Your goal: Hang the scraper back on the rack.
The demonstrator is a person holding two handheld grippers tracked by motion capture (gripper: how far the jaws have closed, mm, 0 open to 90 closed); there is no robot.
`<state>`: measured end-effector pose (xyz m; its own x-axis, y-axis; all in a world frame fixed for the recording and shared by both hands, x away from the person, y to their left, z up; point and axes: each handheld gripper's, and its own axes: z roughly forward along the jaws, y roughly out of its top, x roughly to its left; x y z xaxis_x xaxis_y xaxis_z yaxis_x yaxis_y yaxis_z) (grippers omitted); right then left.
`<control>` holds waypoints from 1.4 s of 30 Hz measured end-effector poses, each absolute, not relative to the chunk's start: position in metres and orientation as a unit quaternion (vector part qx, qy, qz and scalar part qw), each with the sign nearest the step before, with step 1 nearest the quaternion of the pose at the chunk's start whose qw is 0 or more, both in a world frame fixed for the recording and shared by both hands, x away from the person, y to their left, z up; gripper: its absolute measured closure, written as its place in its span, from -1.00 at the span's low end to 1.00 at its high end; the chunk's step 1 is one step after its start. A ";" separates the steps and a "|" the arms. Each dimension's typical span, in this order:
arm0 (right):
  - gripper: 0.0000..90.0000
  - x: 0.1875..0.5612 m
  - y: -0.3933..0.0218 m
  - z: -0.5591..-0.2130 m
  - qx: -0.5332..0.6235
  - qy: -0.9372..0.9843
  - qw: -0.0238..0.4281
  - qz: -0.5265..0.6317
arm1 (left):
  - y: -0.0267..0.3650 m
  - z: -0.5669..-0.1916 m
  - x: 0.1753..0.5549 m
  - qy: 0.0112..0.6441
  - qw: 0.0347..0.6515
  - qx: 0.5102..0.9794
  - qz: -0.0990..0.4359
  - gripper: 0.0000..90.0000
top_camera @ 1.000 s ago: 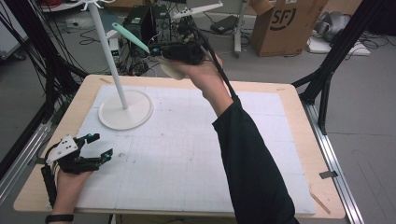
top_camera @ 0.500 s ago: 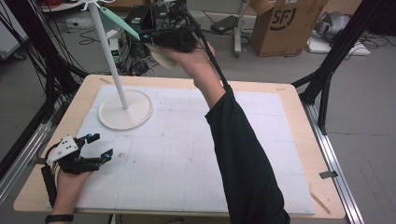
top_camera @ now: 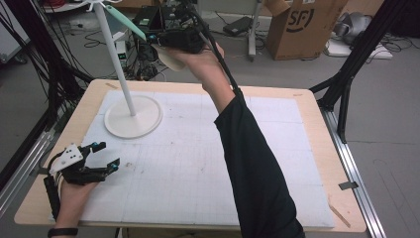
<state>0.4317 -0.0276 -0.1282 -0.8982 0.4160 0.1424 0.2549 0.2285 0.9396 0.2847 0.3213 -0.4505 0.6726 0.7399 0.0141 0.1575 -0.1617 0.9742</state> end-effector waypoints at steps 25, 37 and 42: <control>0.83 0.437 -0.015 -0.136 0.219 0.786 0.067 0.574 | 0.321 -0.450 0.285 0.311 0.566 0.719 0.258 -0.61; 0.43 0.435 -0.015 -0.140 0.210 0.786 0.097 0.573 | 0.321 -0.450 0.285 0.310 0.566 0.719 0.258 -0.61; 0.17 0.430 -0.031 -0.146 0.201 0.789 0.111 0.571 | 0.321 -0.450 0.285 0.310 0.567 0.719 0.257 -0.61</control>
